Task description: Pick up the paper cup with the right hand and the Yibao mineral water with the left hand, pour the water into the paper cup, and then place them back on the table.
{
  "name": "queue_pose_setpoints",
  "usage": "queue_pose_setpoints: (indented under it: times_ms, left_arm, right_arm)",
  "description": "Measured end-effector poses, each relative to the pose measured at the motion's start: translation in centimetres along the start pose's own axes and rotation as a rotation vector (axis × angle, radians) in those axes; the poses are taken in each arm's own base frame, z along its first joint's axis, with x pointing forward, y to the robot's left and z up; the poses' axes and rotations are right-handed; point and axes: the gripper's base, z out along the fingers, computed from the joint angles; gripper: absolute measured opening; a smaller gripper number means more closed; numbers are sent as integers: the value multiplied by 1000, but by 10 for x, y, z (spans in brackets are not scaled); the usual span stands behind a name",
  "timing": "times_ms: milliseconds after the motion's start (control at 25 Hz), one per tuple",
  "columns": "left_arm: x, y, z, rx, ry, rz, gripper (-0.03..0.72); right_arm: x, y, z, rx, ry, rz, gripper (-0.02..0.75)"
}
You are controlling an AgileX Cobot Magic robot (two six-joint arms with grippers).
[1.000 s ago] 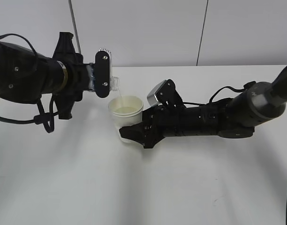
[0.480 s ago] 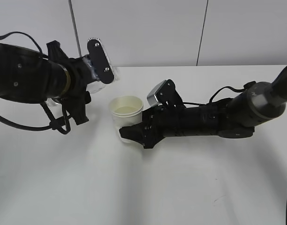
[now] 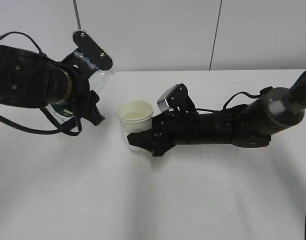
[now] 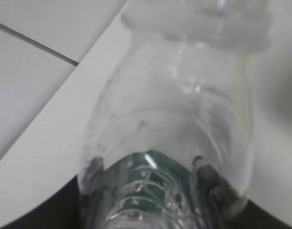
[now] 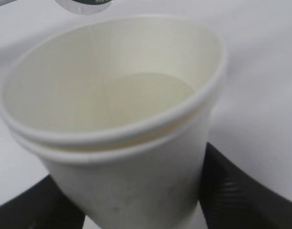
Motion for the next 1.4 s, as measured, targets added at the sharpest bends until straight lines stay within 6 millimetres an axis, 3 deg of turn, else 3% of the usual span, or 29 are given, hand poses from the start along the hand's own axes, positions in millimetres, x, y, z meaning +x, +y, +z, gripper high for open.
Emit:
queue_pose_setpoints:
  times_ms: [480, 920, 1120, 1400]
  left_arm:
    - [23, 35, 17, 76, -25, -387, 354]
    - [54, 76, 29, 280, -146, -499, 354]
    - [69, 83, 42, 363, -239, -501, 354]
    - [78, 87, 62, 343, -413, -569, 354]
  right_arm:
    - [-2, -3, 0, 34, -26, 38, 503]
    - [-6, -8, -1, 85, -65, 94, 502]
    - [-7, -10, -1, 105, -80, 116, 502]
    - [-7, -11, -1, 112, -86, 124, 502]
